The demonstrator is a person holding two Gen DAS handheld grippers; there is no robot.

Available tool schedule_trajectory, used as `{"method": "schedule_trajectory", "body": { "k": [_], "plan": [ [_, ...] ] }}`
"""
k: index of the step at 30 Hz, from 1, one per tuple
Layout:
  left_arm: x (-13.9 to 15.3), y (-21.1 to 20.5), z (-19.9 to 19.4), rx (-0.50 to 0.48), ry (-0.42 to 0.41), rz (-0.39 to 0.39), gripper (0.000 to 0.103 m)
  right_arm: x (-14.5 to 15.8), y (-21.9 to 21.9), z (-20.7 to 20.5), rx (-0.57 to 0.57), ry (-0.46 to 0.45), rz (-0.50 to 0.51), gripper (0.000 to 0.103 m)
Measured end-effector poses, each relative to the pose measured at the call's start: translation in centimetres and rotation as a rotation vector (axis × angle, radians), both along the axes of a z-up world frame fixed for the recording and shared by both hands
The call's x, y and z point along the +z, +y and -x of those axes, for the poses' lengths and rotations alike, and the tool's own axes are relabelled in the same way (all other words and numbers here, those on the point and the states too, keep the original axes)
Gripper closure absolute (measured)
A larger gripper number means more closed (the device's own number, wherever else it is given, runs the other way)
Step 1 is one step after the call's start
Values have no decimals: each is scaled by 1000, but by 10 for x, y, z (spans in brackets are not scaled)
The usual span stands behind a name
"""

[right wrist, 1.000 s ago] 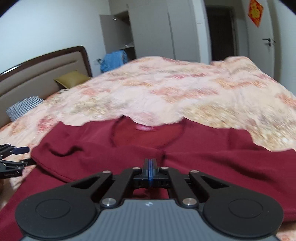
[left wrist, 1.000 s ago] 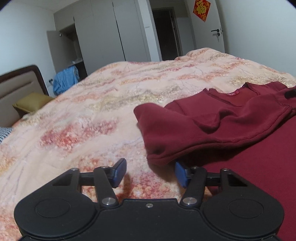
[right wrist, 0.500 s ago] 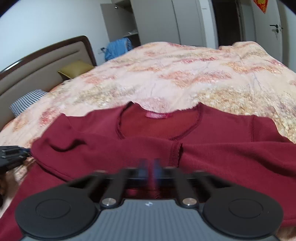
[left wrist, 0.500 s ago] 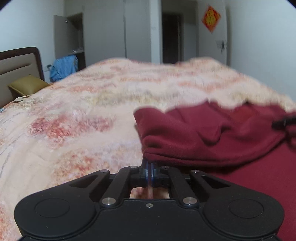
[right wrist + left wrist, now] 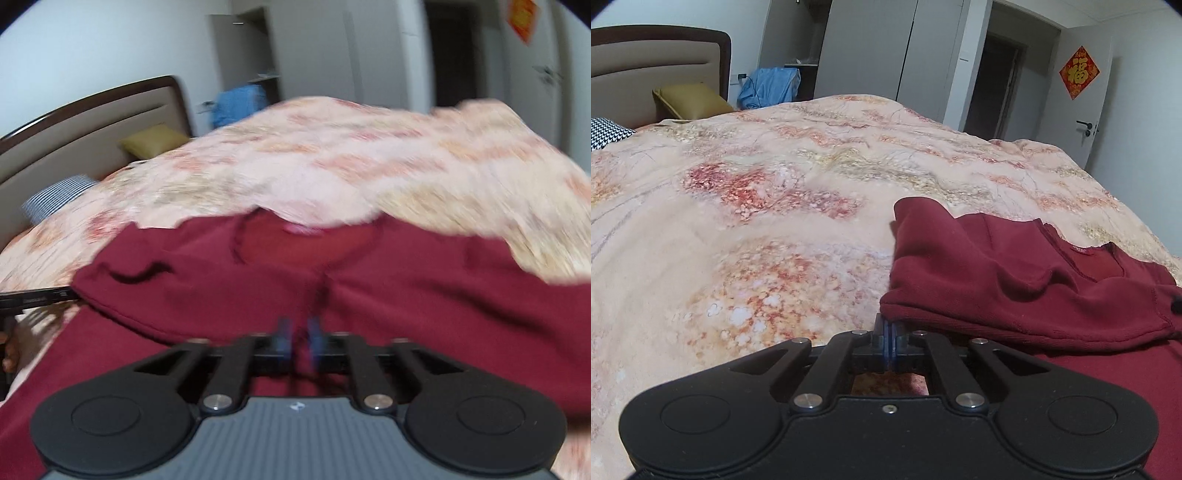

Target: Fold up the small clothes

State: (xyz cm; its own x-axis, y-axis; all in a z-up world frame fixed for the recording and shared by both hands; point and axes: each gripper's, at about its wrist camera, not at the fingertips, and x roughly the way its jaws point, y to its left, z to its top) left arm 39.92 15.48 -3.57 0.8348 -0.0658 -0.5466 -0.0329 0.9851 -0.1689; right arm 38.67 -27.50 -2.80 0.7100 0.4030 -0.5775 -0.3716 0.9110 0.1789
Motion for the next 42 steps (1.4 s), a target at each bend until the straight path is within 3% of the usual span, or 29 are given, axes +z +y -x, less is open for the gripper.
{"method": "schedule_trajectory", "body": {
  "k": [1,2,8,13,15,17,18,19,21,24,27,30,32,34,35,37,38,40,42],
  "plan": [
    [-1,1,0,1,-2,7,103,5,12,-6,32,-9,-2,42],
    [-2,3,1,0,-4,16,103,9,25,-14,66,-13,-6,37],
    [-13,6,3,5,-31,55,103,17,135,-74,319,2,-21,31],
    [-15,6,1,-3,-30,62,103,11,222,-130,413,76,-54,28],
    [-15,9,1,-3,-33,75,103,9,250,-146,440,103,-42,37],
    [-16,10,1,0,-37,80,103,6,271,-156,464,119,-18,62],
    [-15,10,2,2,-42,78,103,6,280,-158,477,121,4,91],
    [-14,10,3,6,-48,78,103,6,287,-158,487,114,40,96],
    [-10,9,8,16,-68,75,103,11,293,-153,472,51,93,96],
    [-4,6,12,36,-86,66,103,24,291,-156,412,-29,64,97],
    [-10,4,6,59,-39,43,103,17,300,-161,390,-41,69,97],
    [-13,14,4,45,-22,113,102,2,309,-161,406,-9,110,94],
    [-11,21,5,29,-12,158,99,3,299,-158,407,-1,85,81],
    [-8,22,6,30,2,159,91,13,278,-150,388,-22,66,48],
    [-5,21,6,28,10,148,88,19,264,-145,378,-35,55,40],
    [1,17,9,22,4,126,61,29,232,-131,354,-65,54,23],
    [4,15,12,26,-2,113,54,32,213,-123,337,-79,55,21],
    [13,8,18,35,-18,80,28,36,173,-104,289,-100,72,9],
    [21,1,23,56,-42,49,12,34,133,-82,218,-134,103,1]
  ]
}}
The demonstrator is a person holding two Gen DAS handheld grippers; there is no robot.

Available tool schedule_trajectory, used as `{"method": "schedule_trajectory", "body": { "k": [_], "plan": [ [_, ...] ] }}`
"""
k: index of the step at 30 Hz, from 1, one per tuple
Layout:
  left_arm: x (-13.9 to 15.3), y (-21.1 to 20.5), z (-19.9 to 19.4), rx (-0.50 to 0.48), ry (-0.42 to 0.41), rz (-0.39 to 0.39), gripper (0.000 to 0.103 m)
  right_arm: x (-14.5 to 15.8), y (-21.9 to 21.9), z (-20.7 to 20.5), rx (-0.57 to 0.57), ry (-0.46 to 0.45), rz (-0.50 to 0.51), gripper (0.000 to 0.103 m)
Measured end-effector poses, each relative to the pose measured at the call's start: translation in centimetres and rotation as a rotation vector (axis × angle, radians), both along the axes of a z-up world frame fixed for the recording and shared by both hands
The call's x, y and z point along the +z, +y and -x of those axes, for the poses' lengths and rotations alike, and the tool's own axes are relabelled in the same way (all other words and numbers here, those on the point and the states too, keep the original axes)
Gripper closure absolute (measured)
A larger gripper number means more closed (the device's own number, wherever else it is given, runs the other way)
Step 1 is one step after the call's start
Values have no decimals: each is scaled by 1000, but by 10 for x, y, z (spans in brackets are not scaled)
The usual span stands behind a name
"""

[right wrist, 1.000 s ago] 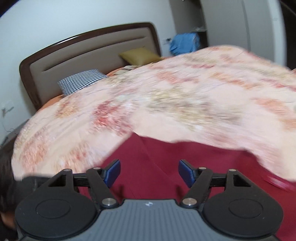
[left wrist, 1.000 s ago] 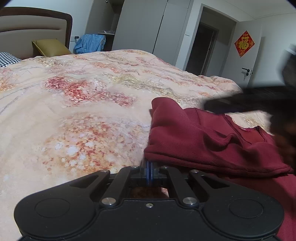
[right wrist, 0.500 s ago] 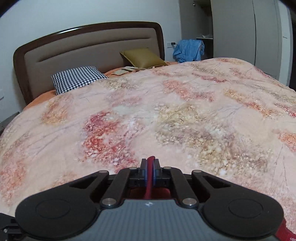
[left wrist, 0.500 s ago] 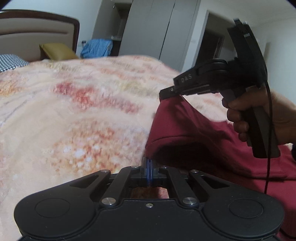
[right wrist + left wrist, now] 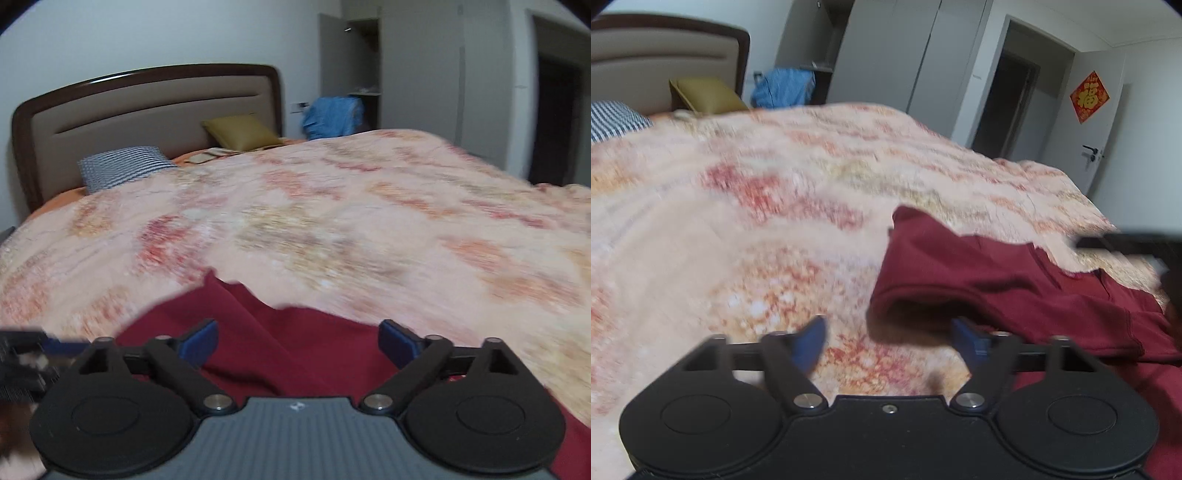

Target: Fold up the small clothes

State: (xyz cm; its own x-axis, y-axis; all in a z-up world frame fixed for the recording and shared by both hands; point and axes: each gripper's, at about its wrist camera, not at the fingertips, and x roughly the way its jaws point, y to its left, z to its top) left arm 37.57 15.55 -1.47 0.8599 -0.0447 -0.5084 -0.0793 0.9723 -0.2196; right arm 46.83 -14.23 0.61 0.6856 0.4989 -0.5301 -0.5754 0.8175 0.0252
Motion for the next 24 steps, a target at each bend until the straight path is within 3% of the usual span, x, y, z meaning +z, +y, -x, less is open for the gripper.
{"method": "schedule_trajectory", "body": {
  "k": [1,5,9,12,15,19,24],
  "plan": [
    [3,-4,1,13,-10,-15,1,-2,-19,11,-49,-18,13,0],
    [14,-15,-11,61,-10,-42,1,-22,-77,44,-267,-7,65,0],
    [13,-19,-34,154,38,-81,1,-48,-108,56,-392,59,37,0],
    [3,-14,-48,226,116,-117,1,-67,-117,57,-439,119,26,0],
    [-16,-8,-58,230,194,-160,0,-80,-117,66,-451,95,54,0],
    [-15,-17,-56,223,182,-232,1,-80,-108,73,-452,60,83,0],
    [8,-26,-38,234,177,-239,1,-61,-128,93,-449,77,-26,0]
  ]
}}
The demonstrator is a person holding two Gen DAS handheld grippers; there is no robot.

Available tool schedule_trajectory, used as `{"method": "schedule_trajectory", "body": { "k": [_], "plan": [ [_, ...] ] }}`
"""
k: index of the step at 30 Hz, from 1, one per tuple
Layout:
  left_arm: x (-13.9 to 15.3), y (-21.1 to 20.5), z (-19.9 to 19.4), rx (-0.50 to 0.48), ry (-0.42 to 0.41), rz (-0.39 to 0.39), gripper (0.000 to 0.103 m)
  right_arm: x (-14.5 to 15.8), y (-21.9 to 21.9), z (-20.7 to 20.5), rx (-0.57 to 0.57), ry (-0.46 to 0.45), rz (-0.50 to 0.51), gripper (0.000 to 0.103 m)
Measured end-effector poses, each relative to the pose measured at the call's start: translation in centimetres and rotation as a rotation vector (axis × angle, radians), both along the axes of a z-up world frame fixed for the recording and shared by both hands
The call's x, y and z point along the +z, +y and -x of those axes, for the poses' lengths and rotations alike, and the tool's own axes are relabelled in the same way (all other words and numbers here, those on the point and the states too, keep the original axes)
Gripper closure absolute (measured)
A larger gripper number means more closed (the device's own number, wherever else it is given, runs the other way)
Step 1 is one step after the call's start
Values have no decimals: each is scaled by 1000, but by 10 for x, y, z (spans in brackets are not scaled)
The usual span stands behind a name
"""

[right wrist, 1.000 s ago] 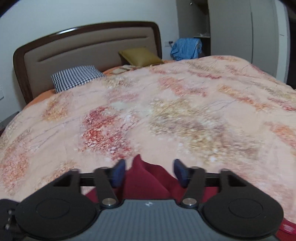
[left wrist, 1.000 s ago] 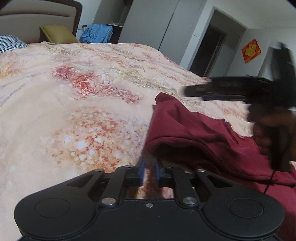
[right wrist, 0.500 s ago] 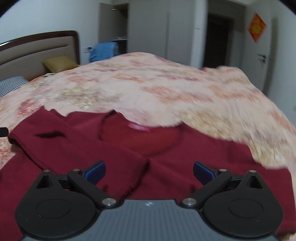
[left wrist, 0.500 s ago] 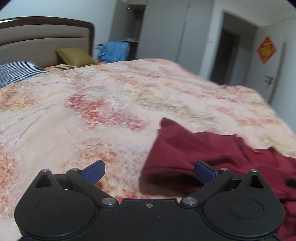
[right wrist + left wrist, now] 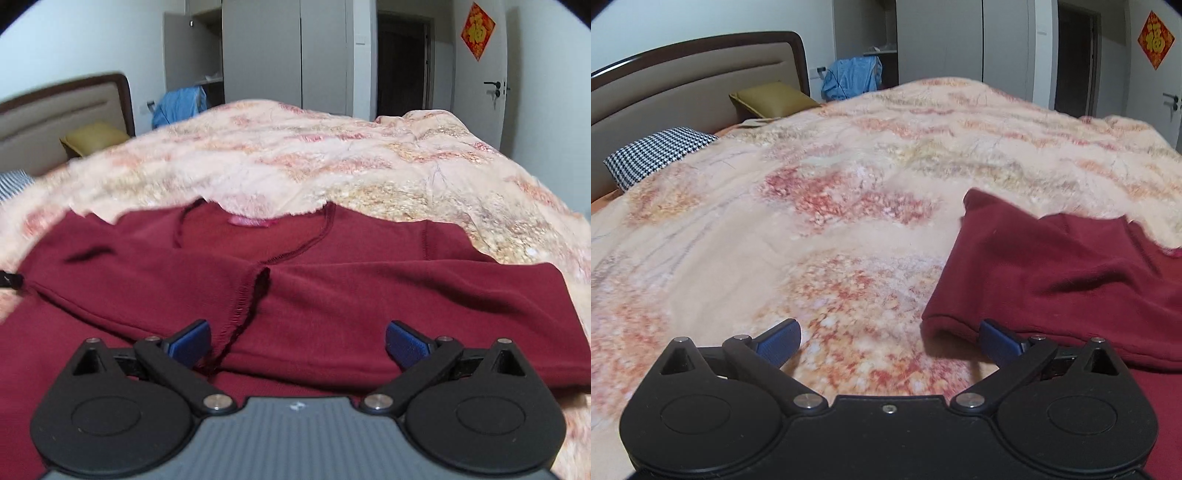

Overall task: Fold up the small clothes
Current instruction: 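Release both grippers and pull back from the folded sweater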

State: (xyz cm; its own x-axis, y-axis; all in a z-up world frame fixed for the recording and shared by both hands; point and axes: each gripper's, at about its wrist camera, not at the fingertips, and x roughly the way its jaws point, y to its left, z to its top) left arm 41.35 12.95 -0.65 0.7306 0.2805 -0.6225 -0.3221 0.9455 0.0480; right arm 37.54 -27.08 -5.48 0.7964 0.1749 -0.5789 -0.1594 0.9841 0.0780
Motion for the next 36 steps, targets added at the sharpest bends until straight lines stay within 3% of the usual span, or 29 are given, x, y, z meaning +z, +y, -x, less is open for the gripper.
{"method": "schedule_trajectory", "body": {
  "k": [6,13,21,28,36],
  "plan": [
    [38,-23,58,-27,-61,16,1,32,-12,51,34,-50,-5,0],
    [77,-61,142,-100,-99,-32,1,72,-12,130,118,-133,-6,0],
    [103,-94,229,-181,-151,-3,1,92,-6,206,173,-192,8,0],
    [103,-110,274,-206,-163,4,1,92,-2,260,206,-186,10,0],
    [71,-117,296,-234,-111,44,1,64,-3,295,169,-53,-8,0]
  ]
}}
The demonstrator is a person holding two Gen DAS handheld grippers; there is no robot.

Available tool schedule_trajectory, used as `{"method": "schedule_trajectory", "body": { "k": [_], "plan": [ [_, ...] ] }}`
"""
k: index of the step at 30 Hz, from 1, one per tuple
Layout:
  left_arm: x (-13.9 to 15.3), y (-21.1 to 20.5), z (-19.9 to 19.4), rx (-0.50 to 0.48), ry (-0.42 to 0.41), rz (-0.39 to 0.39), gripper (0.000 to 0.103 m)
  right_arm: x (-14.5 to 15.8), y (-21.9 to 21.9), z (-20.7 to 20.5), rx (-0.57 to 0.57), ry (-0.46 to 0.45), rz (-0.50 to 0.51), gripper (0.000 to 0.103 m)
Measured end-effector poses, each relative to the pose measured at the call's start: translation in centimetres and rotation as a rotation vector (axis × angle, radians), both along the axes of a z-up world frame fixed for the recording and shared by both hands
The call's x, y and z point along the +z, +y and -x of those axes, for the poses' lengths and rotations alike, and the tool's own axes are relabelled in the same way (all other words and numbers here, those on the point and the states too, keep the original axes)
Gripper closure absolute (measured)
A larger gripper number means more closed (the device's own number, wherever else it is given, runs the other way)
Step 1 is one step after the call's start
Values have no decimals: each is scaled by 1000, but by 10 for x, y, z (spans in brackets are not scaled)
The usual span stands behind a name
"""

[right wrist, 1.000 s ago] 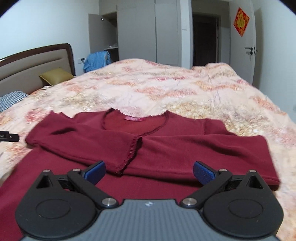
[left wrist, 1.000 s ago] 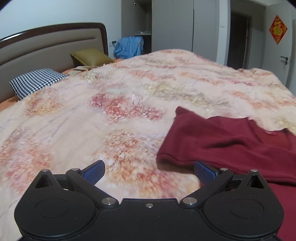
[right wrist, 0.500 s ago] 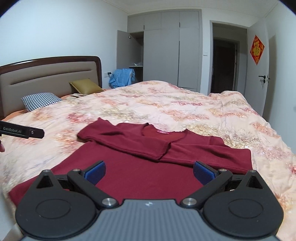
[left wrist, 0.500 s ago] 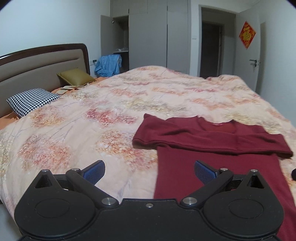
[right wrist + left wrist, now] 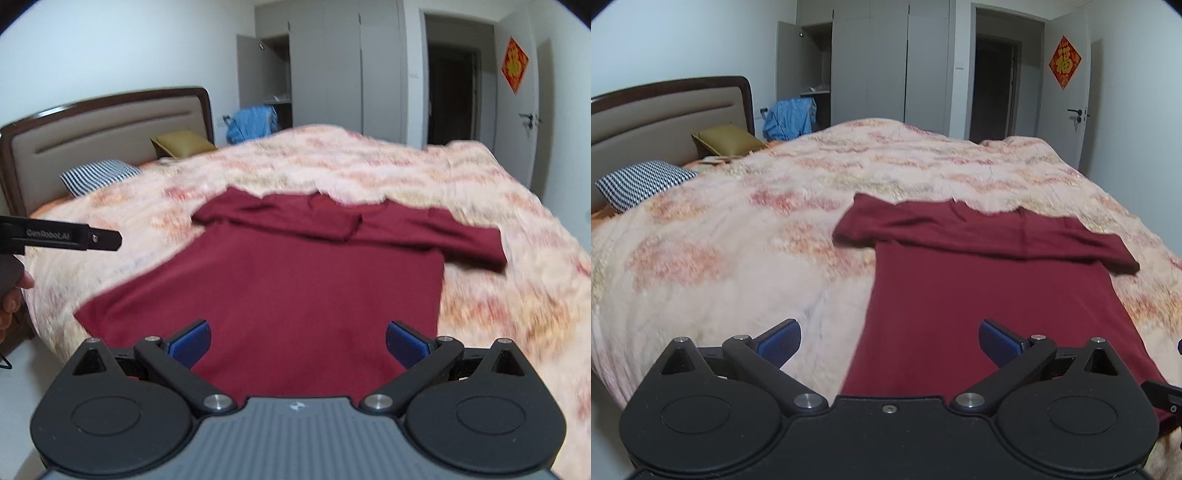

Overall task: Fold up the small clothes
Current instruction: 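Release both grippers and pull back from the folded sweater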

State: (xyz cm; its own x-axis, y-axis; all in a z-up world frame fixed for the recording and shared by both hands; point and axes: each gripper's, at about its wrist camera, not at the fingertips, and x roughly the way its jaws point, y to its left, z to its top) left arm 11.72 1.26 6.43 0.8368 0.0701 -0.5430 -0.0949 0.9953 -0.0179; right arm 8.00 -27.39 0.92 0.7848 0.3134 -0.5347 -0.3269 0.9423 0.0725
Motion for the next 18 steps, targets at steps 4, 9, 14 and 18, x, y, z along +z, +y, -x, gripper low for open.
{"method": "schedule_trajectory", "body": {
  "k": [4,9,14,18],
  "plan": [
    [-15,-1,7,-17,22,-1,1,-12,-3,14,-24,24,10,0],
    [-27,4,13,-8,36,2,1,-18,-10,22,-31,42,16,0],
    [-34,12,10,-33,85,35,1,-20,-12,25,-19,56,19,0],
    [-36,14,6,-41,106,30,1,-21,-11,23,-21,59,25,0]
  ]
}}
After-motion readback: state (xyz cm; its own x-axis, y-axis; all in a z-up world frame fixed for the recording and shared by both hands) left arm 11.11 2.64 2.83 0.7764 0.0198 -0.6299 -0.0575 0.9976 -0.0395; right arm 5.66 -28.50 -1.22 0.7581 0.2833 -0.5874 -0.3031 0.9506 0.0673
